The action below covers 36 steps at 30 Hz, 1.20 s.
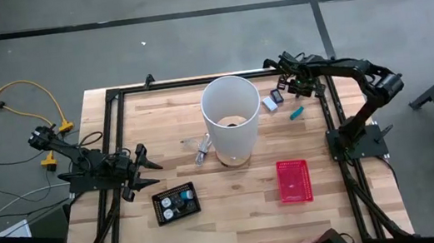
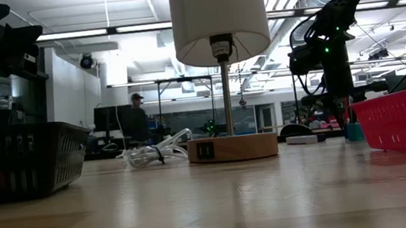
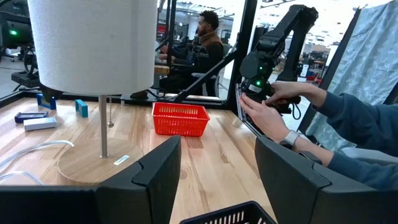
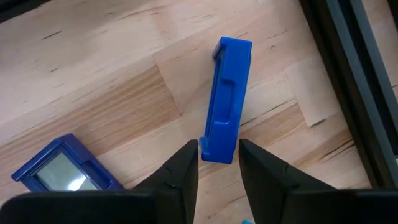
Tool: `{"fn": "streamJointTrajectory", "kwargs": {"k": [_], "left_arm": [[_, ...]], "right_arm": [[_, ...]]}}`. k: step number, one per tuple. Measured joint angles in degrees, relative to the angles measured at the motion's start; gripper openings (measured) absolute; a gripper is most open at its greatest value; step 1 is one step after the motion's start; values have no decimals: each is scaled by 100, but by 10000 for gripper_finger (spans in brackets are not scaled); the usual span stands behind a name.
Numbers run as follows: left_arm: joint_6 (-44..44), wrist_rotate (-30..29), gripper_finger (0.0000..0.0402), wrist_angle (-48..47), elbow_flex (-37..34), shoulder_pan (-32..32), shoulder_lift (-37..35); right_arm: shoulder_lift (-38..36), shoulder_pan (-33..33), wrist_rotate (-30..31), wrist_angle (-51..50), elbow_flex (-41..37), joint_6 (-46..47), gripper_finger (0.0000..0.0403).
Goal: Pick & Place Office items
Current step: Put the right blue digital clock into the orange bin
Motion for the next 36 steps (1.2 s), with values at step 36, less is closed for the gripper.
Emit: {"fn": "streamJointTrajectory", "kwargs": {"k": [36], "left_arm": [[0, 0, 199, -1, 0, 0, 0]], "right_arm": [[-90, 282, 175, 131, 0, -178, 45]]}}
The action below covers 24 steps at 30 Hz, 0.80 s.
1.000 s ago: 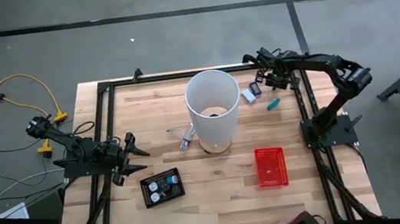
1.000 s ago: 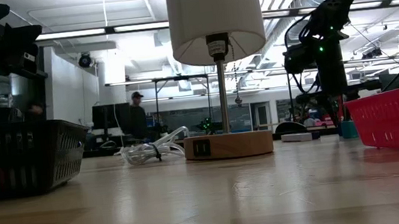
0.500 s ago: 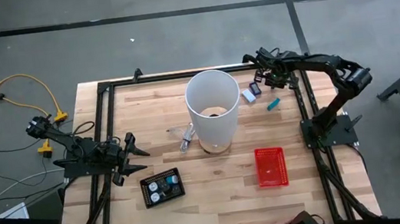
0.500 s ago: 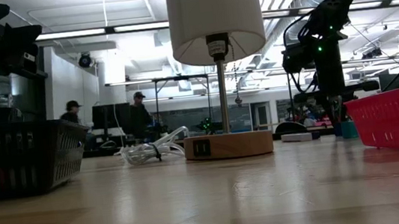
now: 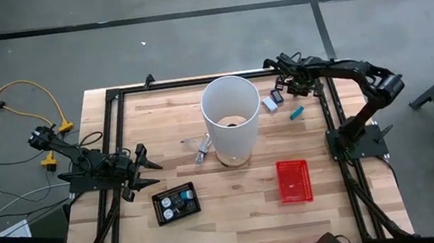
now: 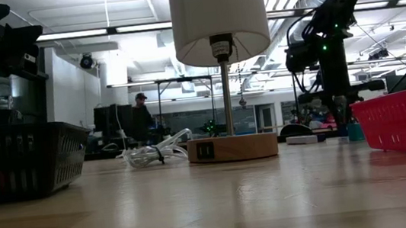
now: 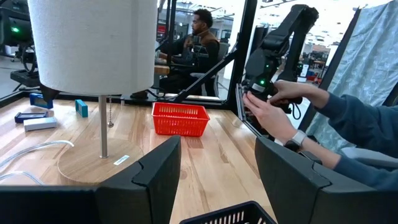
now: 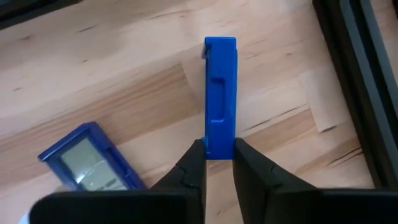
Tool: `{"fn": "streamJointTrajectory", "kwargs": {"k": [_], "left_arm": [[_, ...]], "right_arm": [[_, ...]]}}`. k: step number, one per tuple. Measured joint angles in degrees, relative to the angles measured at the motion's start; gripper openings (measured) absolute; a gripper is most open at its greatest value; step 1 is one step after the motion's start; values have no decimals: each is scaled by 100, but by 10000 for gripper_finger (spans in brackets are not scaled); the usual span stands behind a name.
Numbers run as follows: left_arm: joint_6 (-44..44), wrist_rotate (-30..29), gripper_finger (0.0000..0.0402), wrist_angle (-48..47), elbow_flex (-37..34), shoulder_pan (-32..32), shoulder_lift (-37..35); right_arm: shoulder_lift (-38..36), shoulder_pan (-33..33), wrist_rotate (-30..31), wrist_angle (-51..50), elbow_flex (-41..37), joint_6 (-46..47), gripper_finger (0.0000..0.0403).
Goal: Pick & Place Office items
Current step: Put the right blue digital clock into the orange bin
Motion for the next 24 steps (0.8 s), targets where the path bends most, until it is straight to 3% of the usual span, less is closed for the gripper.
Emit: {"fn": "streamJointTrajectory", "kwargs": {"k": [7, 15, 24], "left_arm": [[0, 0, 199, 1, 0, -2, 0], [0, 0, 199, -1, 0, -2, 0], [-2, -2, 199, 1, 0, -2, 0]], "right_arm": [[-329, 322, 159, -286, -2, -30, 44], [-1275, 961, 204, -1161, -2, 193, 43], [-2362, 2426, -6, -1958, -2, 1000, 44]]}}
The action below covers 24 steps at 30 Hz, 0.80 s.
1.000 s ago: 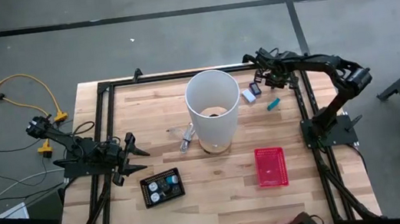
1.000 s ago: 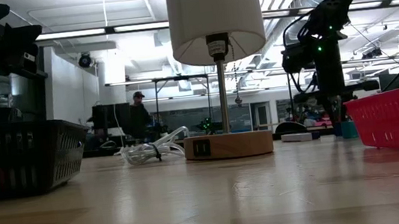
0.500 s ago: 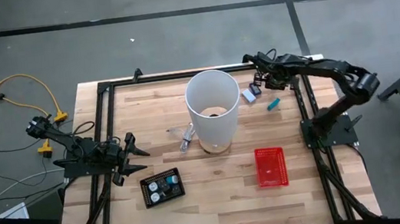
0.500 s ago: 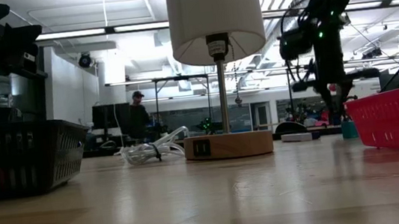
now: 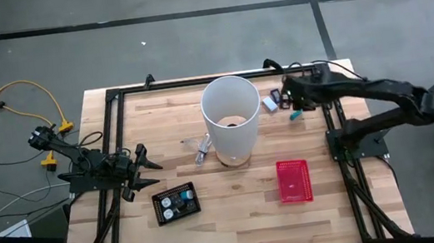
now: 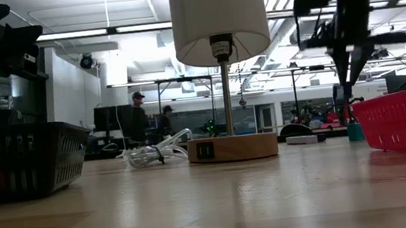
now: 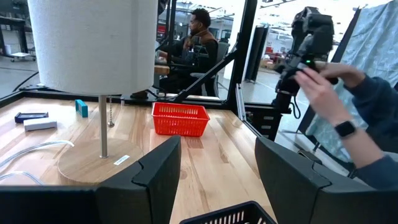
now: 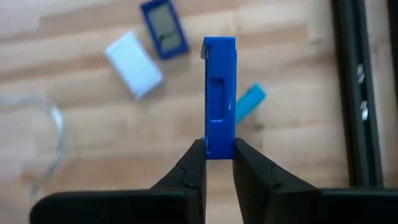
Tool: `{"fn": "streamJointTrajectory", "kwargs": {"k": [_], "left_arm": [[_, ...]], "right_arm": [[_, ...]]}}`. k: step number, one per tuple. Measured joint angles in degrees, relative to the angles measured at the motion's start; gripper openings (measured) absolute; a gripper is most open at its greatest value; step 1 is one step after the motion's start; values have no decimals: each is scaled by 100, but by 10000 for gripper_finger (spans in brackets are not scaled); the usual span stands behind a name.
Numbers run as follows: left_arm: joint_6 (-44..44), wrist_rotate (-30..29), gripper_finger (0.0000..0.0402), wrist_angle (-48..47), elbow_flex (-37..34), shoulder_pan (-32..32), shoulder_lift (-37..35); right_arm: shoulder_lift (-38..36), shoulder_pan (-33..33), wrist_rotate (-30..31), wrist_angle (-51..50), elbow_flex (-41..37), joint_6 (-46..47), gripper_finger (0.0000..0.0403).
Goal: Pick & Place Office items
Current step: Put the right blue digital clock into the orange bin
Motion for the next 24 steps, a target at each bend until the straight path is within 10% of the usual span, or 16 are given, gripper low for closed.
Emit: {"fn": "streamJointTrajectory", "kwargs": {"k": [24], "left_arm": [[1, 2, 199, -2, 0, 2, 0]], "right_arm": [[-195, 4610, 276, -142, 0, 3593, 44]]}}
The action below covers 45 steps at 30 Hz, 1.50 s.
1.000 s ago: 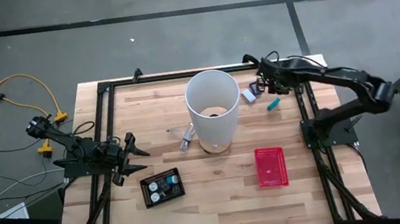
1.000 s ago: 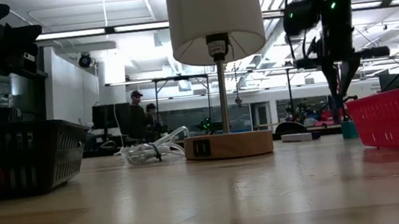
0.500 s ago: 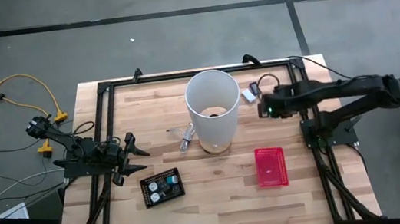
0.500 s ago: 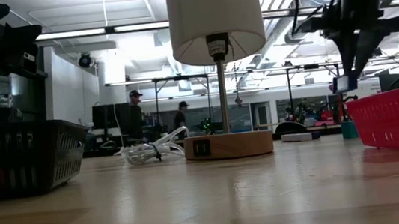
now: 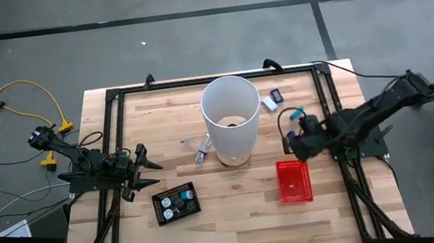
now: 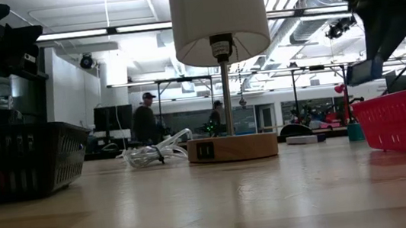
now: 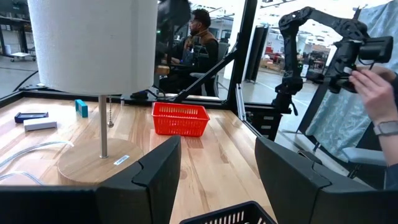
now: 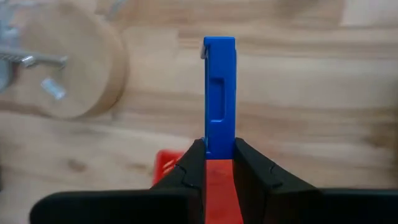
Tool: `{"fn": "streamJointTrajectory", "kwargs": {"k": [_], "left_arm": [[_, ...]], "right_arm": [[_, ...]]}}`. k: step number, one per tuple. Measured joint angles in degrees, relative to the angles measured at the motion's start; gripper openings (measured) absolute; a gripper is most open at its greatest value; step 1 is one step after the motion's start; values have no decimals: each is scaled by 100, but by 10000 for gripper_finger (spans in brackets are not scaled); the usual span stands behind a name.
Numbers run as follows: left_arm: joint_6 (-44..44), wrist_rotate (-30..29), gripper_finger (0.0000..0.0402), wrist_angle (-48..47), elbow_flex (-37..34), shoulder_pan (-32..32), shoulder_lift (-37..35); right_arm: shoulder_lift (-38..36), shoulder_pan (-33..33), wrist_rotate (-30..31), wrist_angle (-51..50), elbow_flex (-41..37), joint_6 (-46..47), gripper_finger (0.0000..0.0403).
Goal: Pick & Place Office items
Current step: Put the right blue digital clock into the orange bin
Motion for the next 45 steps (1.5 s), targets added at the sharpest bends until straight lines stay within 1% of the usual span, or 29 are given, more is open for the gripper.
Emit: {"fn": "streamJointTrajectory", "kwargs": {"k": [7, 11, 16, 23, 27, 31, 35, 37, 45], "left_arm": [[1, 0, 199, 1, 0, -1, 0], [1, -2, 199, 0, 0, 0, 0], [1, -1, 199, 2, 0, -1, 0], [1, 0, 199, 2, 0, -1, 0], [0, -1, 199, 1, 0, -1, 0], [-1, 0, 199, 0, 0, -2, 0], [1, 0, 199, 2, 0, -2, 0], [1, 0, 199, 2, 0, -2, 0], [1, 0, 199, 1, 0, -1, 0]], "right_arm": [[11, 891, 237, 372, 0, 635, 44], [151, 1335, 358, 537, 0, 1052, 43], [440, 1902, 394, 758, 0, 1706, 44], [798, 2612, 933, 1421, 0, 2410, 43], [1120, 2890, 958, 1455, 0, 2968, 44], [1441, 3066, 1048, 1562, 0, 3357, 43], [1699, 3084, 1178, 1835, 0, 3402, 45], [1809, 3045, 1238, 1858, 0, 3478, 44], [2088, 2704, 1160, 1793, 0, 3497, 44]]}}
